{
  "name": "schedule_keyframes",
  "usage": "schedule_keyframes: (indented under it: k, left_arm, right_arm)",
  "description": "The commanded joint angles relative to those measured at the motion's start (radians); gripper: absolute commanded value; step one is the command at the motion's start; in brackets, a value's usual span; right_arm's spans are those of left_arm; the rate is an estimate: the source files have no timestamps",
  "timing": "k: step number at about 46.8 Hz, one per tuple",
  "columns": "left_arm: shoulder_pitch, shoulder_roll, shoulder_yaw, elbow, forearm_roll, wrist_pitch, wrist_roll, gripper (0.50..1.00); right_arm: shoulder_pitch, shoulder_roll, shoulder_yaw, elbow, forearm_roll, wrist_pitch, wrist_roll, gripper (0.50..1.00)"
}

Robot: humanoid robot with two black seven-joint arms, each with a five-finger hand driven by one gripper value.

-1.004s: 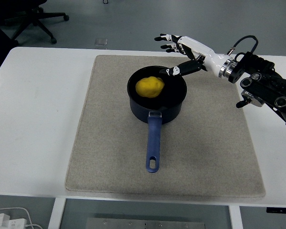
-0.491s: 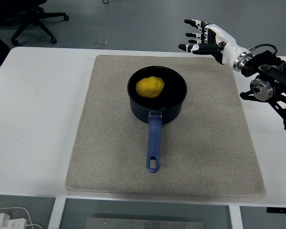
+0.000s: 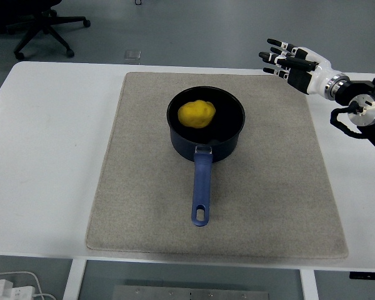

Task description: Put the potato in the blue pot

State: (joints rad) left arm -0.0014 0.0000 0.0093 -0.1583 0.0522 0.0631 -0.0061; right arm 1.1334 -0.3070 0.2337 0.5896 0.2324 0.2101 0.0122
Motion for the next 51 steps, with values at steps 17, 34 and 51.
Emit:
schedule_keyframes:
  k: [17,34,51]
  left_arm:
    - [0.0,0.0,0.0,-0.001,0.0,0.0,0.0,0.996]
    - [0.0,0.0,0.0,-0.001,0.0,0.0,0.0,0.996]
    - [0.0,0.0,0.001,-0.003,0.0,0.0,0.0,0.996]
  right_arm:
    - [-0.003,-0.023,-0.011,-0.136,0.039,-0.009,-0.003,0.932]
    - [-0.052,-0.061,-0.007,-0.136,-0.013,0.003,0.074,0.932]
    - [-0.049,-0.044,-0.002,-0.136,-0.027,-0.008,0.091,0.932]
